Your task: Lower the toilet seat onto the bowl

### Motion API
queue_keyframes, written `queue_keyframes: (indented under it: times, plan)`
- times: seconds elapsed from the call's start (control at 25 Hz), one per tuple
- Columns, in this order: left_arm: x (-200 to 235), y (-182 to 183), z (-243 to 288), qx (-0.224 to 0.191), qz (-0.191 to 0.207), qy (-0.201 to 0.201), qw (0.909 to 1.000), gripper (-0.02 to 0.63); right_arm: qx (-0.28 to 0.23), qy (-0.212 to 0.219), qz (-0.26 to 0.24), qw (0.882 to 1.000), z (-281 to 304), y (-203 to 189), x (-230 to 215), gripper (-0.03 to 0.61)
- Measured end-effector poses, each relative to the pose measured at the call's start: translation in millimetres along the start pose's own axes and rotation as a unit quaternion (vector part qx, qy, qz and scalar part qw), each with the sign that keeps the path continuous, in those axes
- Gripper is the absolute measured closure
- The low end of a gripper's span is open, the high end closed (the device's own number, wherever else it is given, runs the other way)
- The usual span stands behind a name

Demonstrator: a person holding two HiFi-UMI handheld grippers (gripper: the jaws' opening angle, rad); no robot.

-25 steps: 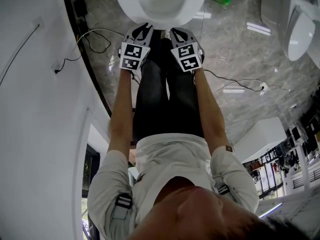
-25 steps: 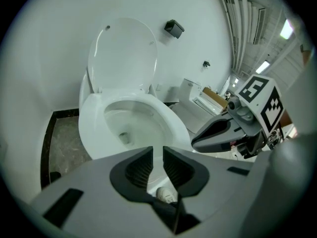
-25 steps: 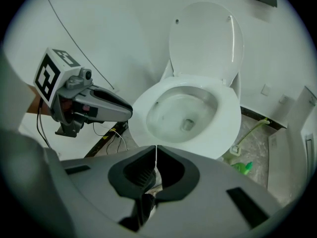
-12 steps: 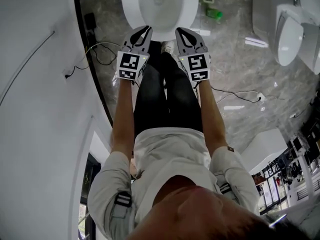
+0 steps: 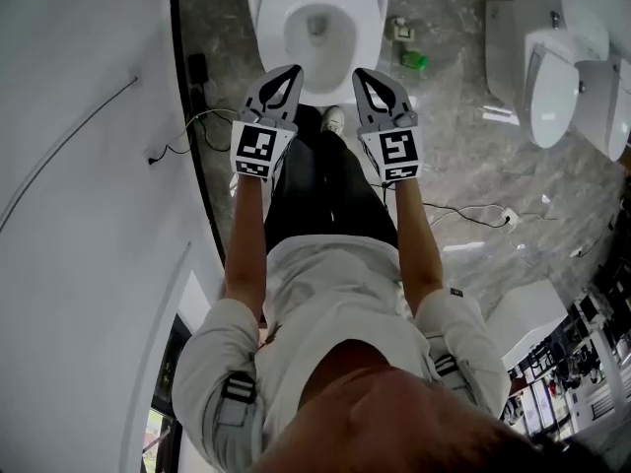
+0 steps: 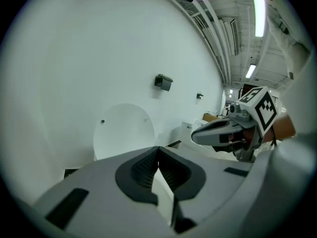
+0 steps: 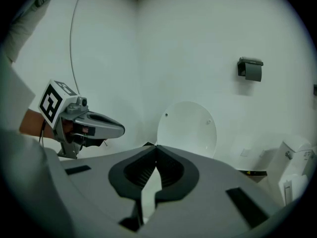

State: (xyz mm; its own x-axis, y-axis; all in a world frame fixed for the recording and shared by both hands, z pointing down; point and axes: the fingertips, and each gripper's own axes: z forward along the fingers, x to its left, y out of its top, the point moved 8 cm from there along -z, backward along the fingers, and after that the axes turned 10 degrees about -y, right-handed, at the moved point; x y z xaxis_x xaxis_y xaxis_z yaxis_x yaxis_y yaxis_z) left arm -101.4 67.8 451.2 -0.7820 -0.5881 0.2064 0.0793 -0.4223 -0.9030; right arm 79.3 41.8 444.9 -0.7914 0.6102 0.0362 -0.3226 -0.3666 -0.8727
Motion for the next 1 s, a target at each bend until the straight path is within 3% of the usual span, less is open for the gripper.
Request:
queue_keyframes:
  times: [0.48,1.0]
  plan:
    - [-12.2,62.8,-18.6,-0.016,0.031,0.011,0.9993,0.592,-0.024,-0.007,-0.004,1.0,-25.4,49.8,-13.6,0.56]
    - [-5.4,70.7,-14.2,-0.021,0.027,0.01,0.9994,0.592,-0.033,-0.003,-0.005,0.999,-21.3,63.4,-15.2,0.56]
